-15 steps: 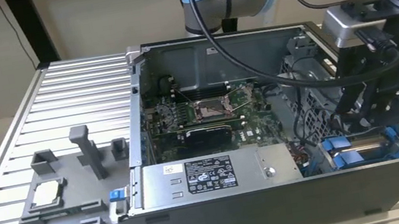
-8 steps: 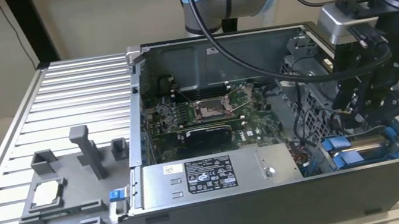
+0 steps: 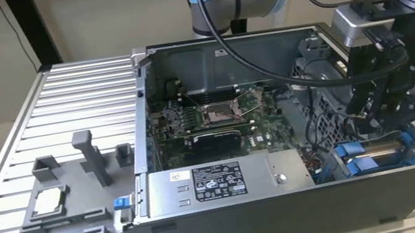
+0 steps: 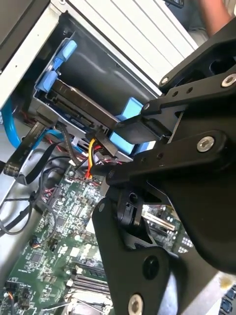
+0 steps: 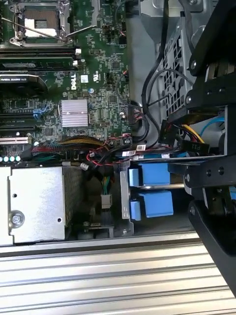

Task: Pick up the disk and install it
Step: 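Insert the first disk wire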

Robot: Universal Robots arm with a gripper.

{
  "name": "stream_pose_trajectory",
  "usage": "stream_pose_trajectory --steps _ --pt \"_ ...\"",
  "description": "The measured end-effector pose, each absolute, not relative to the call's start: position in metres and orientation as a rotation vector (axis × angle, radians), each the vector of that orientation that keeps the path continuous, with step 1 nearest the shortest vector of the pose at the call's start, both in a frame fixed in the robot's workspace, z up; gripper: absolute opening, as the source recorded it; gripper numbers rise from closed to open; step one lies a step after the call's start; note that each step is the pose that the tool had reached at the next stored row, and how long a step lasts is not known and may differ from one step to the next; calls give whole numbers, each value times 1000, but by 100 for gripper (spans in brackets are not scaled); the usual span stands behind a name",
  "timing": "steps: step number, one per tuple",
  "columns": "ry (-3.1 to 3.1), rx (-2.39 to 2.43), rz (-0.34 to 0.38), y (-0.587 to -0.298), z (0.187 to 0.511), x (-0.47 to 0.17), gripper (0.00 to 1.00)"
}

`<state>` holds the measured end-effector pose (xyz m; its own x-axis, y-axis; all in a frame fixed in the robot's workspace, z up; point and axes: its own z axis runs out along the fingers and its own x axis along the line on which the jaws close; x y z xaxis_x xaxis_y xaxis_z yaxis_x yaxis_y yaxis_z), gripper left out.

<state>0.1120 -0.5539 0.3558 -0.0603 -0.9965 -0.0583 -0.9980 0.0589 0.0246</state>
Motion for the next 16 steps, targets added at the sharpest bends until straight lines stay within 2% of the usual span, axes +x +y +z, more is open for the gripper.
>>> stream_pose_trajectory --steps 1,16 --pt "2267 -2136 90 -554 356 112 0" --pt "2266 -2135 90 -554 356 112 0"
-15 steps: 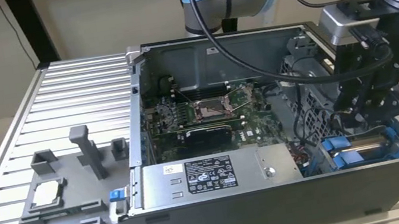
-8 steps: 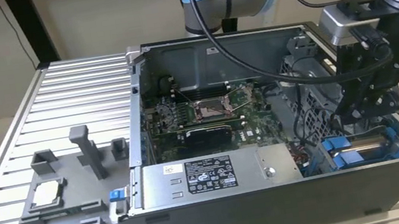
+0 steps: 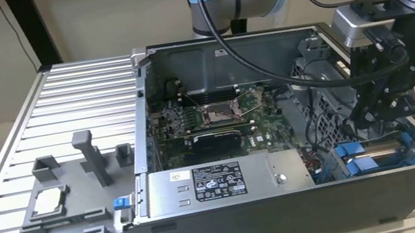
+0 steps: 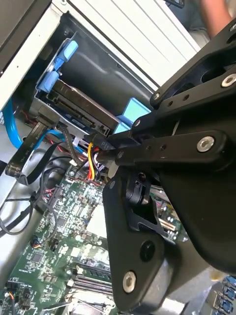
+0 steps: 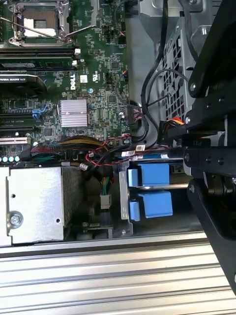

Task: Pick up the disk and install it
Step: 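Insert the first disk wire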

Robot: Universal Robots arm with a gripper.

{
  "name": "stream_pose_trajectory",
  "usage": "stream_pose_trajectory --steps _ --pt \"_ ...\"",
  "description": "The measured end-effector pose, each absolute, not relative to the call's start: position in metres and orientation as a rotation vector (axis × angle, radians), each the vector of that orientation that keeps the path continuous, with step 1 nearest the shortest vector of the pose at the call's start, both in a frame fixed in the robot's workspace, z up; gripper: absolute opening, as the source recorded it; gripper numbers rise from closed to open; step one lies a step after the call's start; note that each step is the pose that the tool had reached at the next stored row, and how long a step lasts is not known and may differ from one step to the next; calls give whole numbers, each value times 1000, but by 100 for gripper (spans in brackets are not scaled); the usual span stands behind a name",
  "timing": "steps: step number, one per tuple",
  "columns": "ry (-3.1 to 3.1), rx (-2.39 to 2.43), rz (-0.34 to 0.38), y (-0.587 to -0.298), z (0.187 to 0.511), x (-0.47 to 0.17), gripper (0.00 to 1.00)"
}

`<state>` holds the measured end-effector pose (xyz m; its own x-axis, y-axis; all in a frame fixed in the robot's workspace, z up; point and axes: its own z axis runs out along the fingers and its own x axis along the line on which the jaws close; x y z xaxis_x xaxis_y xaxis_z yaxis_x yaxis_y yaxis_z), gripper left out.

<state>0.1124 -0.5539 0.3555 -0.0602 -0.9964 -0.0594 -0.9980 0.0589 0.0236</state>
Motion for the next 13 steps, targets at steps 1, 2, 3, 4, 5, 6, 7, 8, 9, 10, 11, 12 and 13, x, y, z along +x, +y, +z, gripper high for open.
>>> stream_pose_trajectory --steps 1,2,3,4,5,6,7,8,9,10,11,12,13 --pt "2266 -2135 90 -554 356 112 0" --pt "2266 -2135 90 -554 356 112 0" --pt "2266 -2135 90 -554 356 112 0" --pt "2266 -2135 90 -554 356 112 0" --pt "2267 -2135 92 -554 356 113 0" --pt "2268 -2137 95 -554 356 114 0" --pt "2272 -2139 101 -554 355 115 0" --pt "2277 -2144 112 -554 356 117 0" --pt "2283 -2149 126 -554 356 119 0" --pt "2290 -2154 139 -554 356 120 0" --pt "2296 -2159 152 -554 356 121 0" --pt "2301 -2164 163 -555 356 122 0" --pt "2303 -2166 169 -555 356 123 0"
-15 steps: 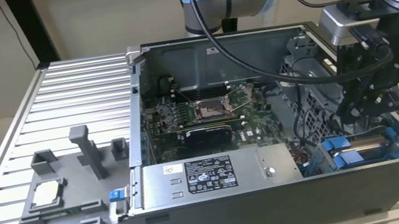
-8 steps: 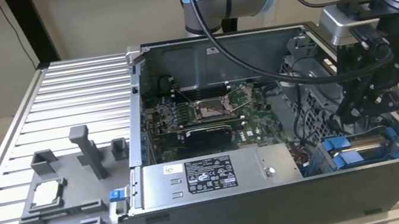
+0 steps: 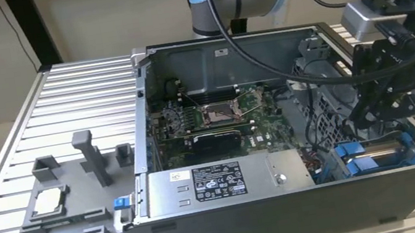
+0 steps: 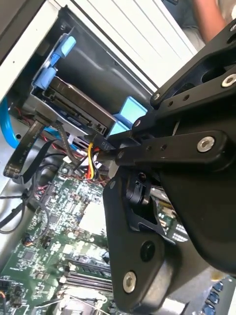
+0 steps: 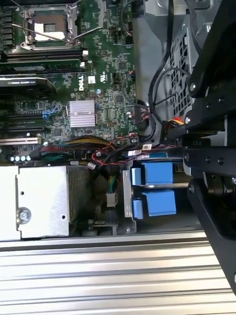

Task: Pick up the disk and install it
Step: 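Insert the first disk wire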

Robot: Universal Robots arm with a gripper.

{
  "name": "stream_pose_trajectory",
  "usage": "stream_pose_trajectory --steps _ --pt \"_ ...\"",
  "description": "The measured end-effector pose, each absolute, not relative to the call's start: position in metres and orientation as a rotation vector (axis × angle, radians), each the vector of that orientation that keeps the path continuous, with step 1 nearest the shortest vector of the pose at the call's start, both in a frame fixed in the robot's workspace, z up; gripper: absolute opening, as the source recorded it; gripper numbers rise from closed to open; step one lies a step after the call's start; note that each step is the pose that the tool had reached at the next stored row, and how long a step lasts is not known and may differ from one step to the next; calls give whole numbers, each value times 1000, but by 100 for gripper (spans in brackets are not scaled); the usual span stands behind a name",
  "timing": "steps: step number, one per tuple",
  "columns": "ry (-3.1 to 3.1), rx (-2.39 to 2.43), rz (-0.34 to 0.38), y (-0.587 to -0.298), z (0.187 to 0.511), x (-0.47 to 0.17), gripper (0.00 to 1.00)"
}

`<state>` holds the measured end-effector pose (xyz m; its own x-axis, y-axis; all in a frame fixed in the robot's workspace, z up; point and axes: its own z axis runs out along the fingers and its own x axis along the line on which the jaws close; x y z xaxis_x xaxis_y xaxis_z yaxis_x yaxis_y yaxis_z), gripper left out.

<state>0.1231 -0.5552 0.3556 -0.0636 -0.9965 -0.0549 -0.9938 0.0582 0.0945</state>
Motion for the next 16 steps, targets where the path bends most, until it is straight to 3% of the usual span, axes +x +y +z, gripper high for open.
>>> stream_pose_trajectory --steps 16 --pt "-2239 2127 -197 -561 354 159 0"
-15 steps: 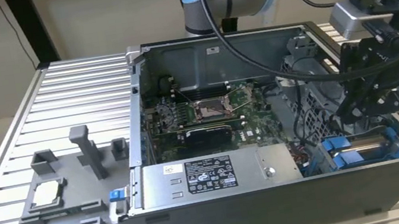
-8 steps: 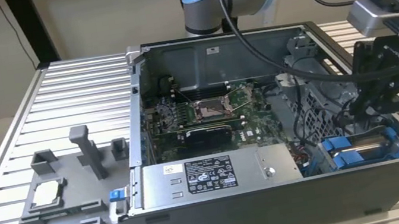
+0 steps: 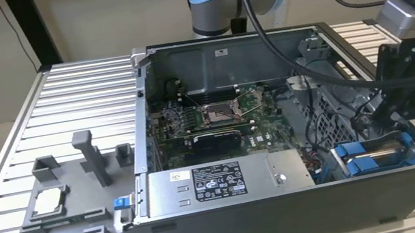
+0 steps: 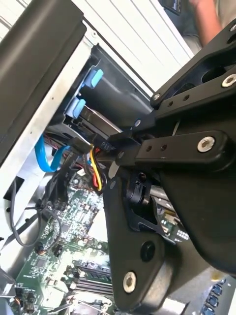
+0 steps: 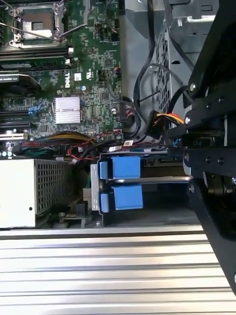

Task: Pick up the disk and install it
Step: 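Insert the first disk wire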

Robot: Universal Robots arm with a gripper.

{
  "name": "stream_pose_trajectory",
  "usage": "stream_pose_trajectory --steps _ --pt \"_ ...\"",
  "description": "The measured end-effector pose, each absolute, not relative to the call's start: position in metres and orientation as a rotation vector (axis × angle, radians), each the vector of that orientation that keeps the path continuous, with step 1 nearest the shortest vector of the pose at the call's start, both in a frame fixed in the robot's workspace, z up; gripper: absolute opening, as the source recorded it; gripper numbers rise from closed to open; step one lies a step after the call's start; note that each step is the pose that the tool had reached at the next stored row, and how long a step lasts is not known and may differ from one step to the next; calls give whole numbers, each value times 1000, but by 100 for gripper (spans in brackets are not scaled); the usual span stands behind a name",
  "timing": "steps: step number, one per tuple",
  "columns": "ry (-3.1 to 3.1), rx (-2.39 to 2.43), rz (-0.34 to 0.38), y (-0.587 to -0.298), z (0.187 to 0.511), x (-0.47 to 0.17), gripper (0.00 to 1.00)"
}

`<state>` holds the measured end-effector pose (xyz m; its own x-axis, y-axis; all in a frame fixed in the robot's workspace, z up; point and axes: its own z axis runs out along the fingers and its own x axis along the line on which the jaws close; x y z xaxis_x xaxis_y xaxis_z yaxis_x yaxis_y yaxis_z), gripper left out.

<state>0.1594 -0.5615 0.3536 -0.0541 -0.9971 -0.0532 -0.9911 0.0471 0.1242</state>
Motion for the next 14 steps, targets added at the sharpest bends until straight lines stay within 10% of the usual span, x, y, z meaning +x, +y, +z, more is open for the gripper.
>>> stream_pose_trajectory --steps 14 --pt "-2233 2120 -207 -564 345 161 0"
